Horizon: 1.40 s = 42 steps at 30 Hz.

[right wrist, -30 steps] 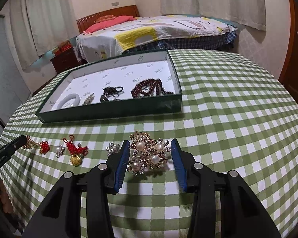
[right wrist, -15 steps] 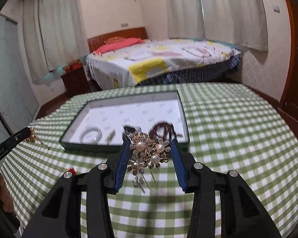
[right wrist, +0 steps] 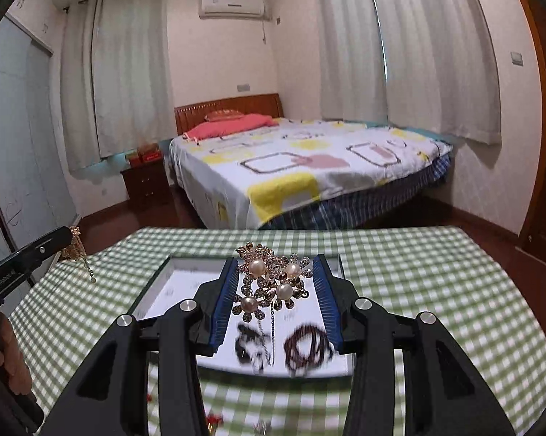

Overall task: Organize jewelry
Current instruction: 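Carry the gold chain and pearl flower brooch into the green box and open both tools, then withdraw both tools from the box toward the remaining jewelry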

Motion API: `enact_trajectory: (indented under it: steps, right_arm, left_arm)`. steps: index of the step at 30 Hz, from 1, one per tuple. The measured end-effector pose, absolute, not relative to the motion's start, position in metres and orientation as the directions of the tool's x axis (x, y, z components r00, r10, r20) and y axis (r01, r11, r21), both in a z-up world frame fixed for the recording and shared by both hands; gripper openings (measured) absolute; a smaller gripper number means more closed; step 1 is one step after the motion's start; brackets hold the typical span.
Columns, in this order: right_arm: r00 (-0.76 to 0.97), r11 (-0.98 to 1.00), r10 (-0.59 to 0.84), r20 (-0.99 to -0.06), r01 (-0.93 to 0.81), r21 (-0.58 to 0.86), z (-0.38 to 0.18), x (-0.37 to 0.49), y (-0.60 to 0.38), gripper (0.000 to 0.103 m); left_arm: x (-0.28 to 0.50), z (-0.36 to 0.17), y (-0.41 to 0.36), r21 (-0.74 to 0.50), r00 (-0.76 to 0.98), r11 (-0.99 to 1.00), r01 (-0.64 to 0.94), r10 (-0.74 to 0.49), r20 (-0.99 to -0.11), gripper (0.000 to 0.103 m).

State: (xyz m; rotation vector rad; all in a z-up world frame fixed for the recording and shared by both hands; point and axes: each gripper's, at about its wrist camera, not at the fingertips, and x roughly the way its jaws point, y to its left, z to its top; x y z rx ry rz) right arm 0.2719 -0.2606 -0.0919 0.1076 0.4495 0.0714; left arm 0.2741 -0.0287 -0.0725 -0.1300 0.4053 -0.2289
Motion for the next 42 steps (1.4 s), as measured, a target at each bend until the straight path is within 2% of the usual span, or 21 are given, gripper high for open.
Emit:
enact_trajectory:
  steps: [8, 13, 21, 24, 27, 29, 31, 35, 42]
  right_arm:
    - [0.917, 0.993, 0.080, -0.392, -0.040, 0.108, -0.102, 0.321, -0.268, 0.042]
    - [0.896, 0.994, 0.071, -0.438, -0.029, 0.103, -0.130, 0.352, -0.270, 0.042]
    - [0.810, 0.995, 0.064, -0.584, -0.004, 0.103, -0.185, 0.395, -0.271, 0.042]
    - [0.781, 0.995, 0.055, -0.622, 0.008, 0.099, -0.195, 0.400, -0.272, 0.043]
    - [0.750, 0.995, 0.057, -0.659, 0.009, 0.095, -0.203, 0.405, -0.272, 0.043]
    - [0.745, 0.996, 0.046, -0.665, 0.015, 0.087, -0.206, 0.405, -0.272, 0.043]
    - [0.741, 0.996, 0.048, -0.670, 0.017, 0.090, -0.209, 0.406, -0.273, 0.045]
    - [0.750, 0.995, 0.046, -0.659, 0.024, 0.097, -0.209, 0.402, -0.276, 0.058]
    - [0.782, 0.995, 0.042, -0.621, 0.027, 0.101, -0.194, 0.387, -0.274, 0.058]
  left_arm:
    - [0.330, -0.085, -0.046, -0.151, 0.906, 0.971, 0.184, -0.227, -0.357, 0.015]
    - [0.375, -0.123, -0.057, -0.141, 0.870, 0.976, 0.168, -0.214, -0.445, 0.015]
    - [0.423, -0.184, -0.064, -0.132, 0.754, 0.978, 0.159, -0.207, -0.624, 0.015]
    - [0.433, -0.194, -0.062, -0.136, 0.717, 0.980, 0.146, -0.199, -0.668, 0.015]
    - [0.435, -0.199, -0.058, -0.140, 0.713, 0.982, 0.125, -0.187, -0.676, 0.016]
    - [0.435, -0.201, -0.057, -0.137, 0.712, 0.983, 0.121, -0.182, -0.678, 0.020]
    - [0.433, -0.201, -0.057, -0.128, 0.715, 0.985, 0.117, -0.173, -0.677, 0.032]
    - [0.431, -0.204, -0.054, -0.130, 0.718, 0.985, 0.111, -0.170, -0.675, 0.040]
    - [0.415, -0.193, -0.050, -0.155, 0.747, 0.982, 0.110, -0.185, -0.639, 0.050]
